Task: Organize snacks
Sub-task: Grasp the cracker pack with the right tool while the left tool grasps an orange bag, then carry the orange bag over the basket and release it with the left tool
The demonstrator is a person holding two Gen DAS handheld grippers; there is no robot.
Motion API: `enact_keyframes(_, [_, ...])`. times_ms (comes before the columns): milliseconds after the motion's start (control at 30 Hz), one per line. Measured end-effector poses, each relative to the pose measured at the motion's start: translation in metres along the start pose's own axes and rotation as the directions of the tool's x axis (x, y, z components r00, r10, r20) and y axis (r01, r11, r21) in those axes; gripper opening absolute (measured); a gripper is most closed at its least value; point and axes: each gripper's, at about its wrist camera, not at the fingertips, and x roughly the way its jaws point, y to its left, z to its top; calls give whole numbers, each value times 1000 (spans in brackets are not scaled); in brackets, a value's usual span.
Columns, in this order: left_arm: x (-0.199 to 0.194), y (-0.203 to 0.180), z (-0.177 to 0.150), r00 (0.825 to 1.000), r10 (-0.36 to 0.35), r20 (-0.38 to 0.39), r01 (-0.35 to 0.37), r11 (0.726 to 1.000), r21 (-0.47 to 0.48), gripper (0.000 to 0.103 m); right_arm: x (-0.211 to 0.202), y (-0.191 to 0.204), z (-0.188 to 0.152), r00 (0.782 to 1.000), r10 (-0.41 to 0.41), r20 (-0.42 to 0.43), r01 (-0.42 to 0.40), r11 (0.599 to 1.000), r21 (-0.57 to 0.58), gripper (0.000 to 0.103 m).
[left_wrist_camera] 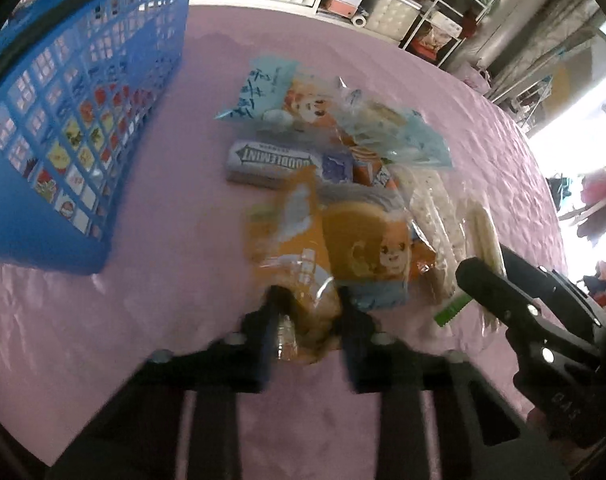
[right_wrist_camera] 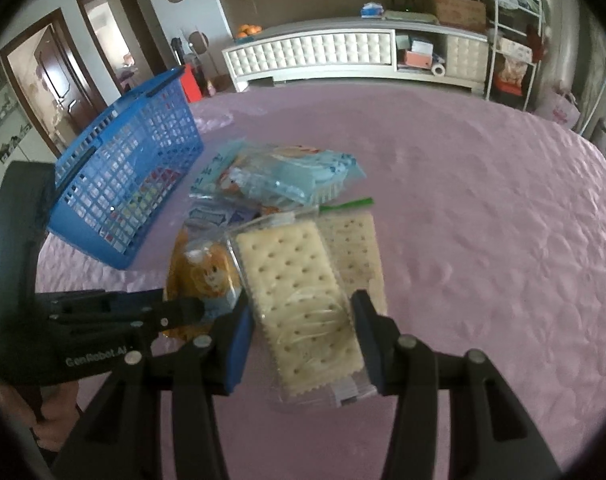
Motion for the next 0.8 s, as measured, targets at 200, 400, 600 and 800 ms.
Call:
enact_keyframes(200, [-19,5,-3,998,-35,43,34,999,12,8,-5,8,0,1000,3,6,-3,1000,-3,53])
enact_keyframes(400, [-56,-3,-7,989,-76,124,67,995,78,8,-19,21,-1,1000,8,28,-8,1000,20,53])
enact_keyframes(600, [-105,-4,-7,972,-110,210,84,988,128,8,-52,45,9,996,-6,84,4,1000,28,53])
enact_keyframes(800, [-150,4,-7,949,-130,286,83,982,172,8,-88,77,25,988,-40,150,40,999,2,53])
